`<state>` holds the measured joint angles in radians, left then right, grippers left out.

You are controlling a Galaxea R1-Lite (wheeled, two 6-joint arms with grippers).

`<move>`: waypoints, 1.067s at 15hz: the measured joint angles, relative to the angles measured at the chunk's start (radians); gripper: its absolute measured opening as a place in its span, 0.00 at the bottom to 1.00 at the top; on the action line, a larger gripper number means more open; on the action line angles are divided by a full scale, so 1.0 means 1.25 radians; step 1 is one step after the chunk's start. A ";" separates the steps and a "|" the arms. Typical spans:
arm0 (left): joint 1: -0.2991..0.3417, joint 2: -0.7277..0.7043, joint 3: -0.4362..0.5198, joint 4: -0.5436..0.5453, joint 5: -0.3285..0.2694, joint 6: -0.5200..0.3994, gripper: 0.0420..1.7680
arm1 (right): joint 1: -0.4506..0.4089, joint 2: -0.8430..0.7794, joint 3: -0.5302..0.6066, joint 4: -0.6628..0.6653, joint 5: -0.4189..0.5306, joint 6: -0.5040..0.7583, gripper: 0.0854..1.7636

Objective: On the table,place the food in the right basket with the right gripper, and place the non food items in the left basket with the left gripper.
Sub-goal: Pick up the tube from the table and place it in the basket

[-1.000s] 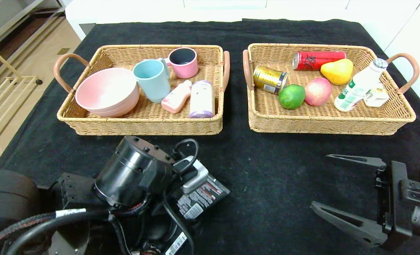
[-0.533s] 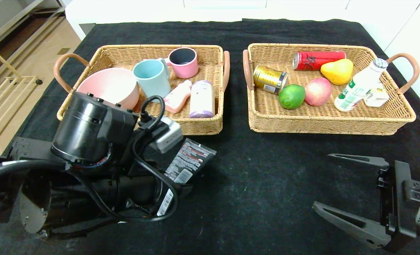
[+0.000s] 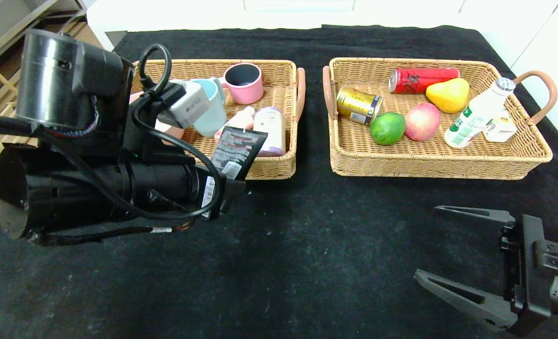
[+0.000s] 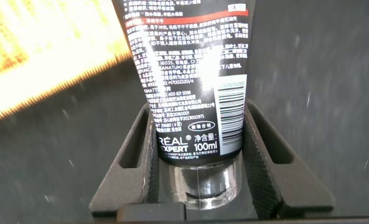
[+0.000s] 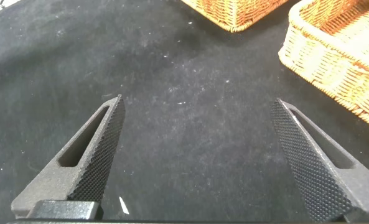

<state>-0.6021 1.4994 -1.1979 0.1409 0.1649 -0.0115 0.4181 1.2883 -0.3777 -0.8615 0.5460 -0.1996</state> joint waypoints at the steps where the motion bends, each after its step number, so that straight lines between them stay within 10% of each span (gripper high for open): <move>1: 0.005 0.008 -0.016 -0.032 0.004 -0.001 0.46 | 0.000 0.000 0.000 0.000 0.000 0.000 0.97; 16: 0.060 0.174 -0.162 -0.267 0.105 0.003 0.46 | 0.003 -0.001 0.004 -0.001 0.002 -0.002 0.97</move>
<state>-0.5272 1.7168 -1.3998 -0.1923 0.2957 -0.0072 0.4213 1.2872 -0.3721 -0.8626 0.5483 -0.2026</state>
